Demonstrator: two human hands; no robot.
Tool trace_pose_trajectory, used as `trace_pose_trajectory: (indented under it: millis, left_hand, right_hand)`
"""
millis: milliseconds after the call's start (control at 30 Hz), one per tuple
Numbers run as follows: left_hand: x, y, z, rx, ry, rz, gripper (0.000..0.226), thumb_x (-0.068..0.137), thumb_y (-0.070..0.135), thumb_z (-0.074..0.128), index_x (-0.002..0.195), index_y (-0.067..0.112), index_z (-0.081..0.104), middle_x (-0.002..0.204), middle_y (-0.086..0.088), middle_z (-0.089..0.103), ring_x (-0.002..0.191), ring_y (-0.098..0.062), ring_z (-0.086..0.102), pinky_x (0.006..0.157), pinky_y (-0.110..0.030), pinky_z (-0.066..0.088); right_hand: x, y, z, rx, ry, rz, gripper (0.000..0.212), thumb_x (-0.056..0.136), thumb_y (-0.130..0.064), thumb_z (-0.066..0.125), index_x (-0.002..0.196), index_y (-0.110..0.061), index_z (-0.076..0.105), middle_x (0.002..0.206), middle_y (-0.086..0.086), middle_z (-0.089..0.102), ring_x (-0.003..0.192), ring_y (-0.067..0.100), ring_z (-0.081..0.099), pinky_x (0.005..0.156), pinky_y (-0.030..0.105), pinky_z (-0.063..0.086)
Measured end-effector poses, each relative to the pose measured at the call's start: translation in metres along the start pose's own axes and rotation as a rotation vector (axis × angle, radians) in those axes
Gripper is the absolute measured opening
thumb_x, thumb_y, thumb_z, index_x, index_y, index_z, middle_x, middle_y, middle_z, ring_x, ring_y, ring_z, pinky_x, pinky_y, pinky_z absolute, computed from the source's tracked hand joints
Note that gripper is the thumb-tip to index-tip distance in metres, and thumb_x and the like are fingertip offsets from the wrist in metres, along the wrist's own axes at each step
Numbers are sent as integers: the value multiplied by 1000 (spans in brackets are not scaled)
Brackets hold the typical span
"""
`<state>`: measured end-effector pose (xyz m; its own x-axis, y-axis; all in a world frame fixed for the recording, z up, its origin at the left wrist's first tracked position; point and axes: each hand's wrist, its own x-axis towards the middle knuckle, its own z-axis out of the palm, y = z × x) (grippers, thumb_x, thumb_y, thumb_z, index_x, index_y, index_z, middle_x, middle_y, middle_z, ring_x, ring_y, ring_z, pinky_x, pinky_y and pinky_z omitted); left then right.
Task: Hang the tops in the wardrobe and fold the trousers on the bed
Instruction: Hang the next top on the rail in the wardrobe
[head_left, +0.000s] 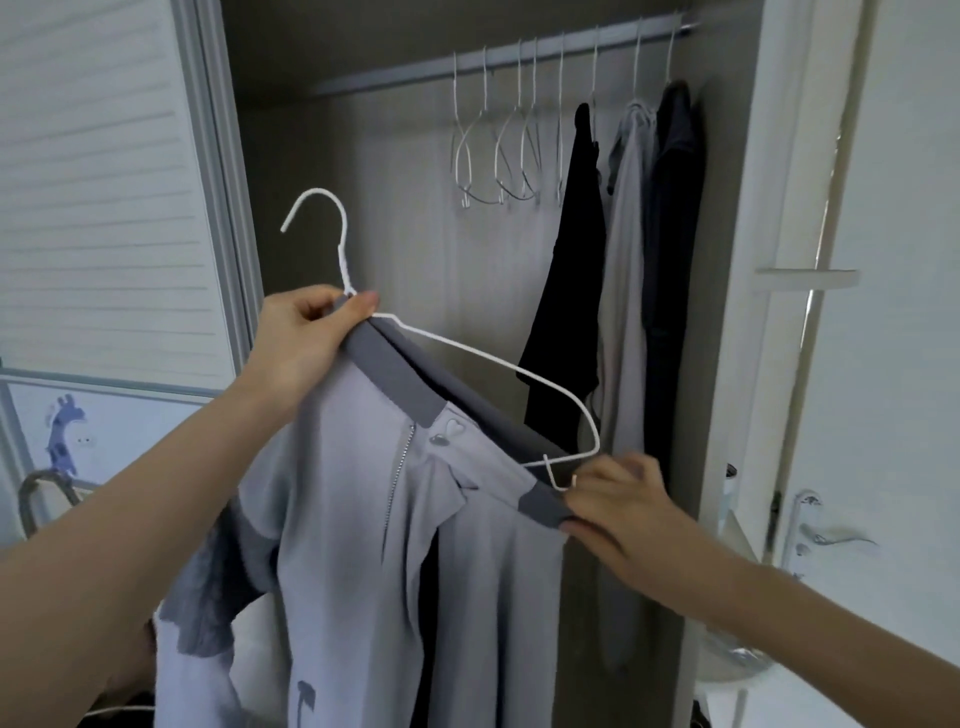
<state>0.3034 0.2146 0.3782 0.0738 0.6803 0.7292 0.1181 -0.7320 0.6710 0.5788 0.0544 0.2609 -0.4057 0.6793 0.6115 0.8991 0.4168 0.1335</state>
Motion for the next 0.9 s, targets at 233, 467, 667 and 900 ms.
trace_pose_trajectory:
  millis: [233,467,667,900]
  left_hand:
    - [-8,-19,-8,277,1,89,43,88,41,66,63,9,52,58,0,40,60,-14,36,68,-33,30]
    - [-24,6,32,346,-54,190,51,89,44,65,57,14,39,52,4,38,55,-13,35,70,-35,30]
    - [-34,5,37,253,-132,214,33,85,42,70,86,9,72,84,6,73,81,-13,67,79,-35,53]
    - [-35,-47,-11,434,-235,116,32,84,55,57,102,28,60,88,13,63,85,0,60,73,-16,46]
  right_hand:
    - [14,7,-24,-142,202,103,17,84,-5,51,84,-8,67,86,5,64,91,27,58,83,45,29]
    - [81,-12,-30,374,330,289,18,99,-8,37,107,-11,53,106,10,51,93,9,45,79,10,32]
    - [94,-8,-22,453,245,321,16,99,-6,35,98,-15,48,71,-8,49,60,0,47,56,11,34]
    - [93,11,-38,483,301,366,22,98,-2,34,96,-9,55,84,-3,55,73,-1,49,65,8,35]
